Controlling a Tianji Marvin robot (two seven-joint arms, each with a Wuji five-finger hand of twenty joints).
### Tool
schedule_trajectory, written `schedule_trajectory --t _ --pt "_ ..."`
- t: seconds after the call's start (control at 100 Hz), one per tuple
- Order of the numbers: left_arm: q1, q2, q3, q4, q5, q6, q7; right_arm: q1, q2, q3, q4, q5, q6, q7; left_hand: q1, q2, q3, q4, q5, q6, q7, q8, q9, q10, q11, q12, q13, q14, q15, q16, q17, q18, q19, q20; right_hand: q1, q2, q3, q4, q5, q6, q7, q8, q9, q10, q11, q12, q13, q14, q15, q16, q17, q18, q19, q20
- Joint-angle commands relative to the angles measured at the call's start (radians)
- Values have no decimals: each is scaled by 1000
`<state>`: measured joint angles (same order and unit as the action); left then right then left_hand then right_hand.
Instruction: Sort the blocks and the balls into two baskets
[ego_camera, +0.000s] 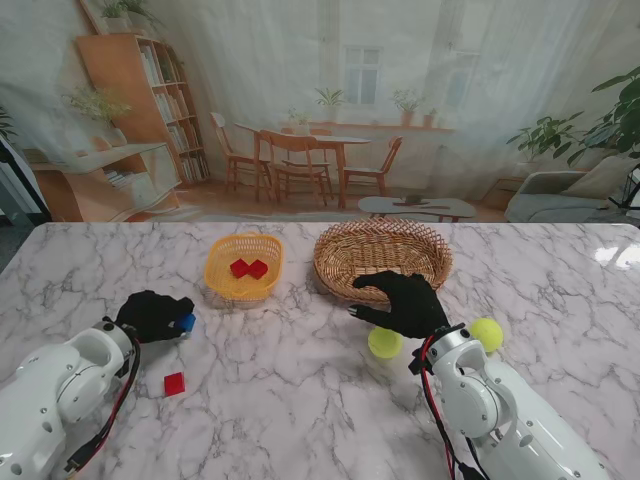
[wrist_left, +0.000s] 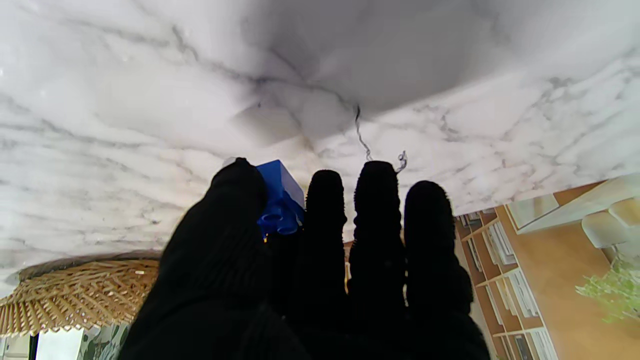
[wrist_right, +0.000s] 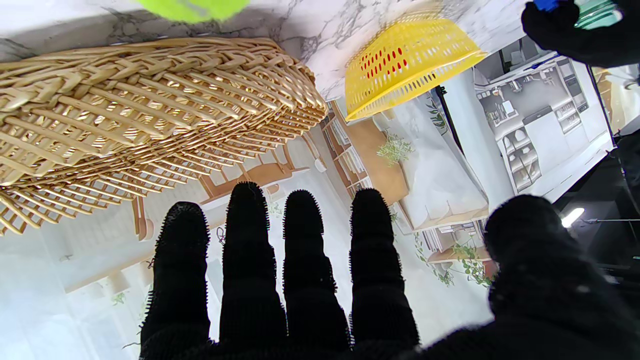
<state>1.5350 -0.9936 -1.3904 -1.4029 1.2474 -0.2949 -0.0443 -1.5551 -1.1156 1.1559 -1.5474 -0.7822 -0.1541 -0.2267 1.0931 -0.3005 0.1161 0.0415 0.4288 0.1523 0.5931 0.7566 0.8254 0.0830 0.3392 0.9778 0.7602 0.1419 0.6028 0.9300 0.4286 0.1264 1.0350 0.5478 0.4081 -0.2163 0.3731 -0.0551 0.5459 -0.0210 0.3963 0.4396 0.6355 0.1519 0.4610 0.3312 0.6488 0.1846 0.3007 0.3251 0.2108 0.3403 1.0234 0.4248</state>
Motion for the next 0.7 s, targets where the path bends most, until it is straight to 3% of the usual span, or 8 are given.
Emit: schedule_trajectory --t 0.0,0.45,0.69 --pt "0 2 -10 -27 10 -12 -10 -1 0 -1 2 0 6 2 95 11 5 5 50 -36 88 21 33 -14 -4 16 21 16 24 15 5 32 34 26 18 35 -18 23 15 8 0 12 0 -1 -12 8 1 2 -7 13 -18 25 -5 6" --pt "-44 -3 -61 -117 19 -81 -21 -1 0 0 4 2 6 3 89 9 -7 7 54 -45 93 22 35 -16 -4 18 28 18 25 17 13 31 43 28 20 35 -19 24 15 7 -1 13 0 -1 -12 8 1 3 -7 13 -18 25 -5 6" --pt "-93 -3 -41 -121 16 -93 -35 3 0 -4 8 5 6 6 84 15 -14 6 60 -53 96 25 37 -22 2 16 28 17 26 18 12 27 46 29 20 35 -19 24 16 7 0 13 2 -1 -11 9 0 1 -7 13 -18 24 -5 6"
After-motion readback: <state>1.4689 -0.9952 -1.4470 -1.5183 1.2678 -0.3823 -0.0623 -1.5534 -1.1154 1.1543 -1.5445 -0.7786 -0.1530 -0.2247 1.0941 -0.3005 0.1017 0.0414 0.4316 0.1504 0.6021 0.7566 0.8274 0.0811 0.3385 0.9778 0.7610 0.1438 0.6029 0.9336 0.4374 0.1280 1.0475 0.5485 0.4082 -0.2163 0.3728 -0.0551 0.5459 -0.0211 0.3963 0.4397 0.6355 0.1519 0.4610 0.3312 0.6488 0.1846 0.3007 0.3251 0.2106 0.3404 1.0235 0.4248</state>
